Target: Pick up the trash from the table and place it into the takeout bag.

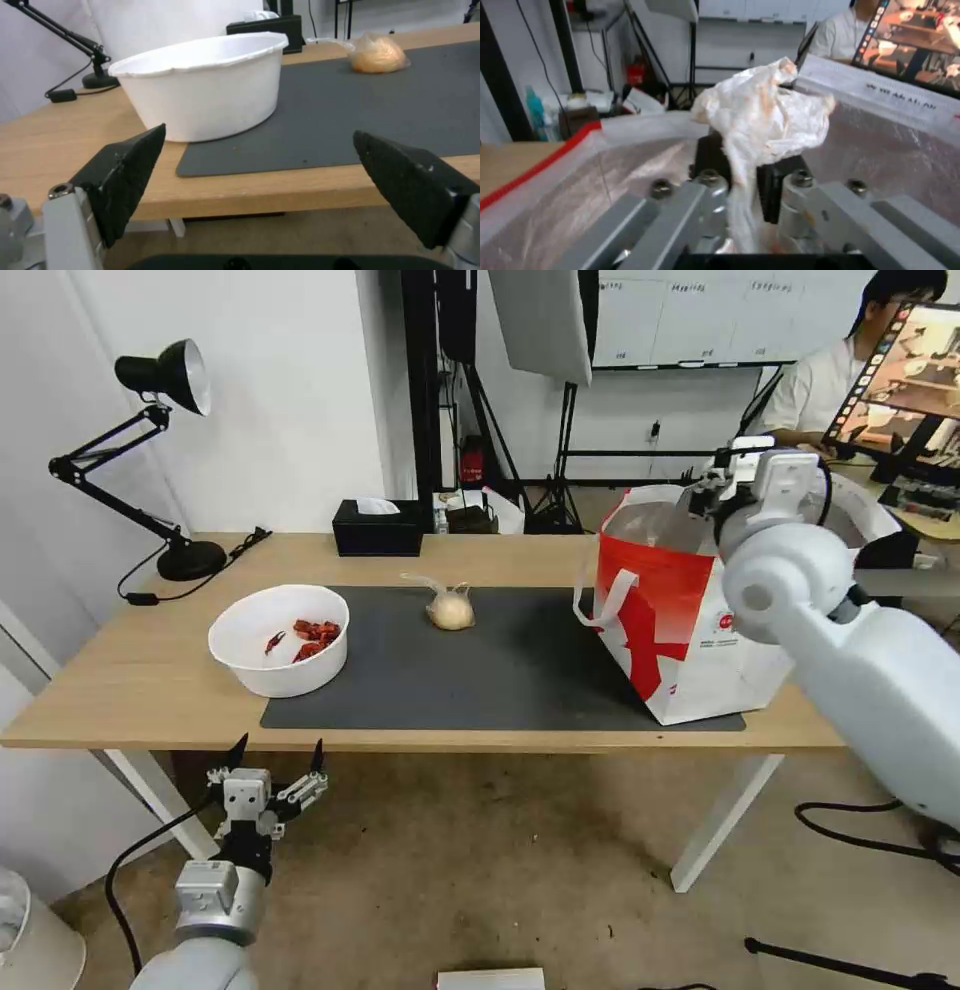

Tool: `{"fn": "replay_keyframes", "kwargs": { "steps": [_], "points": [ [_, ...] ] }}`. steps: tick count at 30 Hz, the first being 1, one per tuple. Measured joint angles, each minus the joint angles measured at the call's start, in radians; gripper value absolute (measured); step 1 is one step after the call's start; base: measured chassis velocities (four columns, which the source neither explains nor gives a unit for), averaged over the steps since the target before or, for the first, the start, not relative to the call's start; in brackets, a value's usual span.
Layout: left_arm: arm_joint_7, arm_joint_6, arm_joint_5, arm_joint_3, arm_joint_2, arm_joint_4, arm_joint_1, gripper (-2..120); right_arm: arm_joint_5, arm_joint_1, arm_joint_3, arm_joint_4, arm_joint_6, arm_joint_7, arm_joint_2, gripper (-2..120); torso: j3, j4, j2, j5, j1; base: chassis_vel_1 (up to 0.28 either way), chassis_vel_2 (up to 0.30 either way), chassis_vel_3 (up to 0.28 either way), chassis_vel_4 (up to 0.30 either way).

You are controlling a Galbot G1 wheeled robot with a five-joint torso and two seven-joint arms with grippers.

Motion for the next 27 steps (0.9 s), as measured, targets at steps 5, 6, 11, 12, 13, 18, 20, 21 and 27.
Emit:
{"fn": "replay_keyframes", "kwargs": {
  "steps": [5, 6, 11, 12, 13, 18, 20, 21, 27],
  "points": [
    [0.0, 0.001, 0.0, 0.0, 0.004, -0.006, 0.002, 100, 0.062, 0.02, -0.001, 0.022, -0.058, 0.017, -0.031, 32, 0.0, -0.0001, 0.0, -0.0002, 0.0, 0.0, 0.0, 0.0, 0.0],
    [0.0, 0.001, 0.0, 0.0, 0.004, -0.009, 0.002, 100, 0.064, 0.023, -0.001, 0.024, -0.06, 0.018, -0.037, 37, 0.0, 0.0, 0.0, -0.0002, 0.0, 0.0, 0.0, 0.0, 0.0],
    [0.0, 0.001, 0.0, 0.0, 0.004, -0.012, 0.002, 100, 0.071, 0.029, -0.002, 0.027, -0.061, 0.021, -0.052, 51, 0.0, -0.0001, 0.0, -0.0001, 0.0, 0.0, 0.0, 0.0, 0.0],
    [-0.001, 0.001, 0.0, 0.002, 0.005, -0.012, 0.002, 100, 0.078, 0.03, -0.002, 0.031, -0.062, 0.021, -0.058, 57, 0.0, -0.0001, 0.0, -0.0002, 0.0, 0.0, 0.0, 0.0, 0.0],
    [-0.001, 0.001, 0.0, 0.003, 0.007, -0.013, 0.002, 100, 0.082, 0.03, -0.002, 0.033, -0.062, 0.021, -0.062, 62, 0.0, -0.0001, 0.0, -0.0002, 0.0, 0.0, 0.0, 0.0, 0.0],
    [-0.001, 0.002, -0.001, 0.008, 0.011, -0.014, -0.002, 100, 0.086, 0.013, 0.0, 0.037, -0.06, 0.017, -0.063, 80, 0.0, -0.0001, 0.0, -0.0002, 0.0, 0.0, 0.0, 0.0, 0.0],
    [-0.001, 0.003, -0.001, 0.009, 0.012, -0.014, -0.003, 100, 0.086, 0.002, 0.003, 0.039, -0.058, 0.016, -0.061, 86, 0.0, -0.0001, 0.0, -0.0002, 0.0, 0.0, 0.0, 0.0, 0.0],
    [-0.001, 0.003, -0.001, 0.009, 0.013, -0.014, -0.003, 100, 0.086, -0.007, 0.006, 0.041, -0.056, 0.014, -0.06, 89, 0.0, -0.0001, 0.0, -0.0002, 0.0, 0.0, 0.0, 0.0, 0.0],
    [-0.002, 0.004, -0.006, 0.007, 0.02, -0.021, -0.003, 100, 0.083, -0.062, 0.044, 0.069, 0.05, -0.058, -0.065, 100, 0.0, 0.0, 0.0, -0.0002, 0.0, 0.0, 0.0, 0.0, 0.0]
  ]
}}
